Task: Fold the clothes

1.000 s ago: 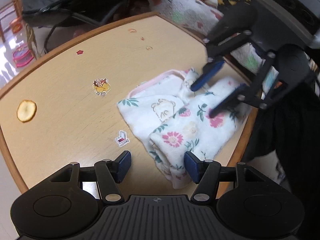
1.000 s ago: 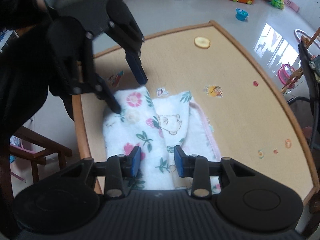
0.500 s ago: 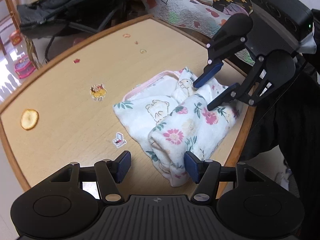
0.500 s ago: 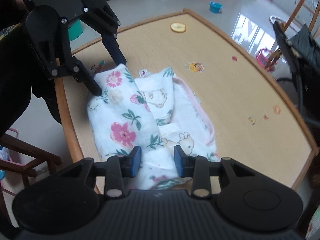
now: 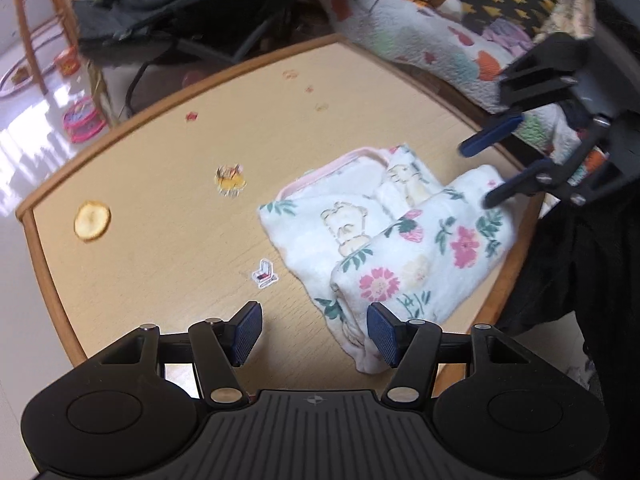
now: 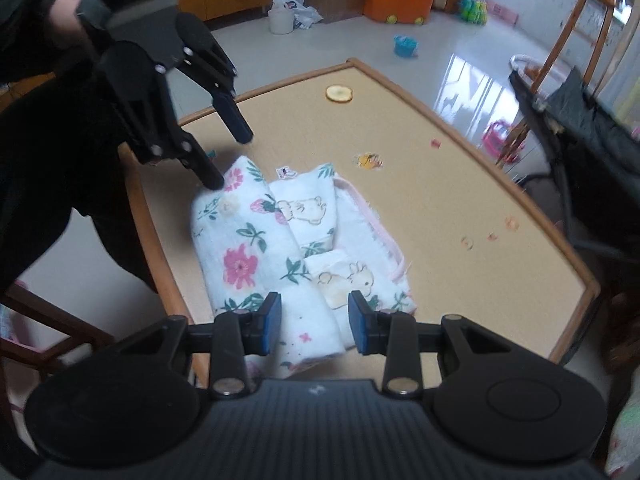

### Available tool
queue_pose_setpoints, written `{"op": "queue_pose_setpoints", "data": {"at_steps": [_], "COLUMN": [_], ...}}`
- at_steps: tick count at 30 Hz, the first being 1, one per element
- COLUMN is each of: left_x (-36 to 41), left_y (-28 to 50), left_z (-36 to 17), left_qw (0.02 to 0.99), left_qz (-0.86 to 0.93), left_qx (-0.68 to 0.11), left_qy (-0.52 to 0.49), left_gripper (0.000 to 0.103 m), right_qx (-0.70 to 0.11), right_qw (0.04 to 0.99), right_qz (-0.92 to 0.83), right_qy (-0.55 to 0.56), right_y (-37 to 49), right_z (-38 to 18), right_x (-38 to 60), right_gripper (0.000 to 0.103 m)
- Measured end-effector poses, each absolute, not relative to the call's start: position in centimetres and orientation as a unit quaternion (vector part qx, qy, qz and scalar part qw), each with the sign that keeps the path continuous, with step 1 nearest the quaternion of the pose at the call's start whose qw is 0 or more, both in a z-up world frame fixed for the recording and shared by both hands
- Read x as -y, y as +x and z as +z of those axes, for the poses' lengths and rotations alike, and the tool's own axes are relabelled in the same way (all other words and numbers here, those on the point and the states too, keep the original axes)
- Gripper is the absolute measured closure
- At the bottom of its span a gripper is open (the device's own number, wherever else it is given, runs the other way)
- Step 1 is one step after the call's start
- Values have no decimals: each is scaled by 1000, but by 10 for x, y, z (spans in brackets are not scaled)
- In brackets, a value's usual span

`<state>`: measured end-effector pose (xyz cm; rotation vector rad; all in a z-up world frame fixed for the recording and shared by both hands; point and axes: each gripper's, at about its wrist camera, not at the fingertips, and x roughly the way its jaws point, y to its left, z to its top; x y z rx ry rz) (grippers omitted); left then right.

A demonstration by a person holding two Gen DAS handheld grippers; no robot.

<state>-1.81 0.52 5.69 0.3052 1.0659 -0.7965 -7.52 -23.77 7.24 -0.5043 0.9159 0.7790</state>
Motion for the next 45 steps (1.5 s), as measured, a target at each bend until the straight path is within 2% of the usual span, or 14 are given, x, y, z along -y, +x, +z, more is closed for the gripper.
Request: {"op": "queue_pose_setpoints", "data": {"at_steps": [2, 5, 8, 13, 19, 23, 27, 29, 35, 42, 45], "left_x": [-5, -5, -4, -2, -4, -5, -9, -10, -15, -3, 12], "left_y": [-14, -8, -3, -1, 4, 1, -7, -11, -31, -75, -82], "left_z": [54, 50, 48, 46, 41, 44, 53, 60, 82, 104, 99], "left_qw": [777, 775, 773, 769, 770, 774, 773, 767, 756, 717, 697], "left_qz": [-360, -353, -349, -352, -352, -356, -369, -380, -452, -536, -535], "left_qx": [-499, -508, -514, -518, -518, -506, -491, -483, -415, -287, -274], "left_qy": [134, 129, 127, 130, 123, 132, 161, 183, 229, 341, 390], "left_gripper": [42, 42, 42, 42, 42, 42, 42, 42, 42, 42, 42], "right_qx": [-396, -360, -361, -371, -351, -338, -359, -366, -414, -469, -486], "right_qw": [808, 808, 788, 759, 732, 731, 735, 733, 740, 735, 727], "right_qz": [358, 372, 389, 393, 378, 372, 371, 370, 374, 395, 408], "right_qy": [-249, -281, -312, -364, -445, -462, -440, -438, -375, -290, -263], "right_y": [-86, -108, -118, -120, -121, -119, -111, -108, -89, -59, -47], "right_z": [81, 89, 77, 49, 20, 9, 11, 13, 24, 31, 31], "right_x": [230, 209, 187, 162, 149, 142, 141, 142, 147, 164, 170], "right_gripper": [66, 54, 45, 44, 44, 44, 47, 57, 67, 68, 68]}}
